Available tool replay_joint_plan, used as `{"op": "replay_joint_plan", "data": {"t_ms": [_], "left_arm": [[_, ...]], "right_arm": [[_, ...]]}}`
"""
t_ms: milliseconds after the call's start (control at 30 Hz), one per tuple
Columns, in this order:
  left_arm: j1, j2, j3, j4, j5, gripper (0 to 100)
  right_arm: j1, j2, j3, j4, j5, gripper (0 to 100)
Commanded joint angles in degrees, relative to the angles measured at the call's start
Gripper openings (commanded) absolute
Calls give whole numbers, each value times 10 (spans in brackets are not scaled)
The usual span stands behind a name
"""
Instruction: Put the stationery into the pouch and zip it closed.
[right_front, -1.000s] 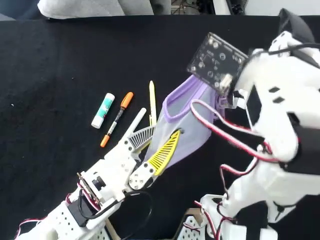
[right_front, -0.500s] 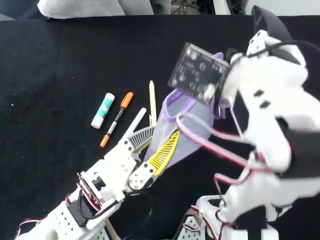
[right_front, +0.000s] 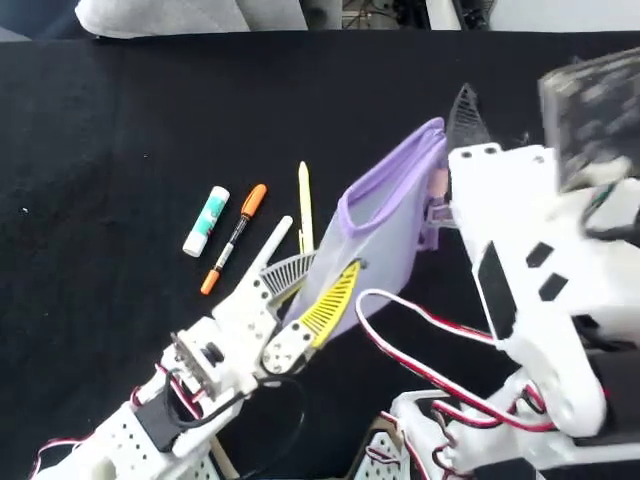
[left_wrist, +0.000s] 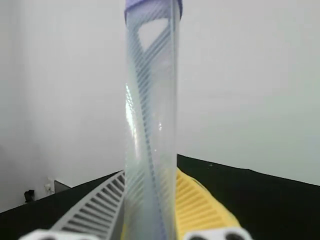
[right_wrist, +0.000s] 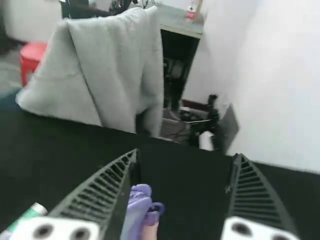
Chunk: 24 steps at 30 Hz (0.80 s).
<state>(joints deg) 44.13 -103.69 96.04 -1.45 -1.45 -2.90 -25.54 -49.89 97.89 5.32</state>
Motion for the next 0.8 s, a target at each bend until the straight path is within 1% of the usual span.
{"op": "replay_joint_plan", "data": {"t_ms": [0, 67, 200, 267, 333, 400, 467, 600, 767], "left_arm": [[-35, -7, 6, 3, 5, 29], [-58, -7, -4, 3, 6, 29], [-90, -7, -22, 7, 8, 29], [-112, -7, -31, 8, 39, 29], [-145, -7, -46, 14, 92, 29], [-180, -7, -78, 61, 142, 29], [-210, -8, -124, 132, 170, 29], [-254, -8, -224, 244, 175, 29], [-266, -8, -348, 341, 178, 29]], "right_arm": [[33, 20, -12, -1, -113, 283], [72, 30, -12, 1, -149, 283], [164, 51, -7, 1, -155, 283], [194, 64, 21, 1, -152, 283], [208, 74, 61, 0, -151, 283], [215, 80, 100, -4, -142, 283], [215, 80, 129, -10, -115, 283], [210, 80, 136, -8, -99, 283], [146, 80, 141, -7, -98, 283]]}}
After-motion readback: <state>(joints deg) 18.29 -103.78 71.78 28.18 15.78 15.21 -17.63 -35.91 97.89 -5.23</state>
